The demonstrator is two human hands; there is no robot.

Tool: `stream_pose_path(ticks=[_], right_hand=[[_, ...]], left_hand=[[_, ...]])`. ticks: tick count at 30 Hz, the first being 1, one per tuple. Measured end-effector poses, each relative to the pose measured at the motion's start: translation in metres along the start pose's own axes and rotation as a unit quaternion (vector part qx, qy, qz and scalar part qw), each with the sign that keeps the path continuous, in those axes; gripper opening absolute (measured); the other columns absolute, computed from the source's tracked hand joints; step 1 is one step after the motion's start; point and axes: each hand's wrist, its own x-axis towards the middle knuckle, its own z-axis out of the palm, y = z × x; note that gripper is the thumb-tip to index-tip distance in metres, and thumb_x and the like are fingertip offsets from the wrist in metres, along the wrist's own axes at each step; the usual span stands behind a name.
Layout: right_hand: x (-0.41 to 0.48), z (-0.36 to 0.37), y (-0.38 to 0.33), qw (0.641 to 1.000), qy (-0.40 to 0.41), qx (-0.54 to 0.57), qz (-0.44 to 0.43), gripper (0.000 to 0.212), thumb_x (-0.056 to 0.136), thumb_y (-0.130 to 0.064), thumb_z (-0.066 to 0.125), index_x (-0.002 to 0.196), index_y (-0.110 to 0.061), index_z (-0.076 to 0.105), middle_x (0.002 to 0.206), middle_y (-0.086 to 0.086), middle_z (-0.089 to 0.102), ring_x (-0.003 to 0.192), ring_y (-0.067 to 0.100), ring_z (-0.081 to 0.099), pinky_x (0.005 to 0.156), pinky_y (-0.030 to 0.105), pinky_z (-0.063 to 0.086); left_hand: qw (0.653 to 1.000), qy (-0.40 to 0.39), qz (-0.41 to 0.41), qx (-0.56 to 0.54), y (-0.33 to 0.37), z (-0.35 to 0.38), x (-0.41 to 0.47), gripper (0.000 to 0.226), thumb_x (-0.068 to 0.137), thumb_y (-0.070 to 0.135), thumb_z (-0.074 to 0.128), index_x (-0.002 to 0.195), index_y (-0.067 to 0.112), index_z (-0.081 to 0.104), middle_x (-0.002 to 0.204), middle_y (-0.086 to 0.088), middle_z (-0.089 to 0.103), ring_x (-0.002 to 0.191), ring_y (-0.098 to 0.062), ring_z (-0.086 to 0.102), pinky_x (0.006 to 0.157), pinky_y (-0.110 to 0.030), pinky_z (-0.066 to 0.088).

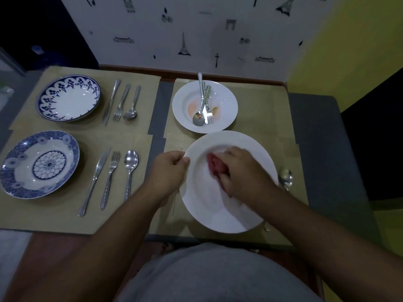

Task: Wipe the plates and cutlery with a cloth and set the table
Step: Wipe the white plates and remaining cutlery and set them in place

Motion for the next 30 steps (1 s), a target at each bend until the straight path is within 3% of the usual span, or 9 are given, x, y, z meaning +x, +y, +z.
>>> stream_pose_path(ticks=[4,7,11,15,20,24,26,28,30], right_hand=[[-0.011,0.006,-0.021,0.984,-0.102,-0.022,-0.145,0.033,0.083,-0.023,0.066,0.115,-0.028,0.063,0.109,-0.001,0.057,0.096,0.022,0.048,0.080,0.038,0.046],[-0.029,0.005,-0.024,0.964,-0.166,-0.064,-0.199,0.046,0.081,-0.013,0.070,0.126,-0.021,0.062,0.123,0.003,0.056,0.100,0.023,0.046,0.084,0.038,0.048],[-0.030,-0.002,-0.017,0.957,-0.212,-0.086,-0.177,0.052,0.082,-0.012,0.068,0.132,-0.024,0.057,0.131,0.001,0.050,0.108,0.022,0.043,0.087,0.042,0.049],[-0.013,-0.022,0.006,0.988,-0.104,0.013,-0.115,0.035,0.087,-0.024,0.056,0.121,-0.029,0.062,0.115,-0.002,0.059,0.102,0.023,0.051,0.087,0.041,0.047],[0.000,-0.039,0.038,0.999,0.001,-0.019,-0.049,0.035,0.086,-0.021,0.062,0.118,-0.033,0.058,0.112,-0.011,0.061,0.102,0.019,0.053,0.087,0.039,0.047],[-0.008,-0.013,0.044,0.994,-0.045,-0.089,-0.048,0.011,0.087,-0.025,0.062,0.090,-0.035,0.057,0.086,-0.015,0.054,0.082,0.017,0.052,0.076,0.035,0.049],[-0.016,0.000,0.041,0.991,-0.070,-0.099,-0.048,0.012,0.088,-0.030,0.060,0.079,-0.032,0.052,0.077,-0.011,0.054,0.073,0.017,0.051,0.073,0.034,0.049],[-0.024,0.010,0.037,0.988,-0.102,-0.109,-0.029,0.009,0.083,-0.027,0.065,0.085,-0.029,0.056,0.080,-0.006,0.060,0.075,0.019,0.052,0.073,0.035,0.049],[-0.030,0.016,0.029,0.985,-0.137,-0.101,-0.006,0.019,0.077,-0.021,0.068,0.093,-0.025,0.060,0.084,-0.001,0.062,0.079,0.022,0.055,0.070,0.036,0.050]], left_hand=[[1.000,-0.010,0.017,0.013,0.004,-0.001,-0.001,0.023,0.101,0.017,0.056,0.097,0.018,0.079,0.091,-0.009,0.077,0.092,-0.034,0.071,0.081,-0.051,0.058],[1.000,-0.009,0.004,0.015,0.003,-0.008,-0.001,0.025,0.103,0.019,0.053,0.099,0.015,0.078,0.095,-0.011,0.076,0.093,-0.035,0.071,0.082,-0.051,0.058],[1.000,-0.008,0.002,0.006,0.002,-0.014,-0.004,0.026,0.104,0.019,0.051,0.098,0.018,0.076,0.095,-0.009,0.075,0.091,-0.030,0.071,0.076,-0.041,0.058],[0.999,0.020,0.015,-0.024,0.007,-0.019,-0.001,0.027,0.104,0.018,0.052,0.089,0.029,0.072,0.092,-0.006,0.075,0.082,-0.023,0.069,0.068,-0.037,0.058],[0.999,0.047,0.022,-0.008,0.013,-0.022,0.000,0.025,0.104,0.019,0.051,0.091,0.027,0.071,0.089,0.003,0.071,0.080,-0.016,0.066,0.071,-0.034,0.056],[0.997,0.074,0.005,-0.028,0.010,-0.016,-0.001,0.027,0.104,0.018,0.051,0.088,0.028,0.070,0.091,-0.002,0.072,0.087,-0.025,0.068,0.079,-0.042,0.057],[0.996,0.078,0.002,-0.037,0.007,-0.013,-0.001,0.025,0.104,0.016,0.051,0.093,0.022,0.072,0.091,-0.006,0.073,0.089,-0.029,0.070,0.077,-0.042,0.058],[0.997,0.074,0.010,-0.027,0.004,-0.008,-0.002,0.025,0.103,0.016,0.051,0.093,0.022,0.073,0.090,-0.008,0.074,0.086,-0.029,0.071,0.071,-0.038,0.058],[0.997,0.077,0.025,-0.018,0.000,-0.004,-0.003,0.028,0.103,0.016,0.052,0.088,0.028,0.072,0.087,-0.006,0.075,0.083,-0.027,0.071,0.067,-0.036,0.057]])
